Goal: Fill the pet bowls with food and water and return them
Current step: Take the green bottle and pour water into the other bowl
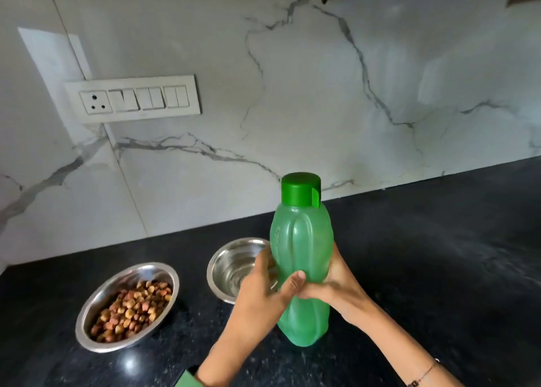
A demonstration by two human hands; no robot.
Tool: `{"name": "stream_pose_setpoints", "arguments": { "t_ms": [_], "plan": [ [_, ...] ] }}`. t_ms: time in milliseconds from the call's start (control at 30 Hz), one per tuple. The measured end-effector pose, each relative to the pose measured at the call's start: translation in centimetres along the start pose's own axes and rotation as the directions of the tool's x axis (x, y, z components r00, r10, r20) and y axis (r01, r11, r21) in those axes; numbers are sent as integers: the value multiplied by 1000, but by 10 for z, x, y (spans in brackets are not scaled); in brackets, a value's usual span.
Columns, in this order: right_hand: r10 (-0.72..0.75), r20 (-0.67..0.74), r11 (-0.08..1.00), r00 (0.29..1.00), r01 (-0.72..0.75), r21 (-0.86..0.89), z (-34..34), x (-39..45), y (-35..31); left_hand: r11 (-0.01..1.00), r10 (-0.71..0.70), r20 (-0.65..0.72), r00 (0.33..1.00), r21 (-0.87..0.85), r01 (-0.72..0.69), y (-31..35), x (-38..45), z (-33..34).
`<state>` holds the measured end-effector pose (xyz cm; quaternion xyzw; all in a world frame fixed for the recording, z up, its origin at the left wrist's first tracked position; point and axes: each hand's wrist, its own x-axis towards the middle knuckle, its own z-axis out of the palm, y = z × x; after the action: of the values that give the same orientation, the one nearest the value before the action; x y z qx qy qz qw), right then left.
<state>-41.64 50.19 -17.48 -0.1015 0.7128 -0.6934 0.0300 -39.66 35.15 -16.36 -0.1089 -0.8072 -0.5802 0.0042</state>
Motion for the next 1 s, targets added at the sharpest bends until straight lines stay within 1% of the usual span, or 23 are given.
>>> {"name": "stream_pose_setpoints", "arguments": {
  "t_ms": [100, 167, 267, 400, 500, 600, 667, 733, 800, 933, 1000],
  "plan": [
    [-70, 16, 997, 997, 70, -30, -8, 3, -51, 992, 126, -13, 992, -13, -126, 46, 6, -21],
    [-159, 22, 984, 987, 160, -82, -10, 3, -88, 971, 238, -22, 971, -10, -238, 79, 6, -35],
    [-307, 30, 944, 951, 309, -116, -11, 3, -150, 927, 374, -42, 926, 19, -374, 127, 7, -58],
    [-500, 29, 859, 865, 500, -105, -7, 6, -229, 844, 537, -84, 840, 83, -531, 190, 17, -89],
    [-621, -26, 781, 784, 615, -104, -5, 19, -286, 757, 650, -91, 755, 160, -633, 240, 29, -109],
    [-707, -88, 707, 702, 696, -122, -3, 36, -344, 691, 718, -113, 687, 235, -684, 293, 42, -125],
    [-744, -112, 668, 659, 736, -107, -1, 49, -378, 657, 746, -121, 655, 294, -694, 326, 53, -135],
    [-765, -140, 642, 629, 762, -87, 1, 62, -406, 653, 748, -122, 653, 309, -691, 355, 67, -146],
    [-764, -156, 640, 626, 766, -60, 1, 76, -427, 678, 726, -119, 678, 291, -675, 378, 84, -154],
    [-729, -180, 676, 661, 736, -35, -4, 112, -450, 728, 668, -117, 734, 303, -614, 402, 121, -166],
    [-699, -175, 705, 693, 709, -13, -10, 131, -455, 749, 644, -115, 757, 294, -593, 405, 136, -167]
  ]
}}
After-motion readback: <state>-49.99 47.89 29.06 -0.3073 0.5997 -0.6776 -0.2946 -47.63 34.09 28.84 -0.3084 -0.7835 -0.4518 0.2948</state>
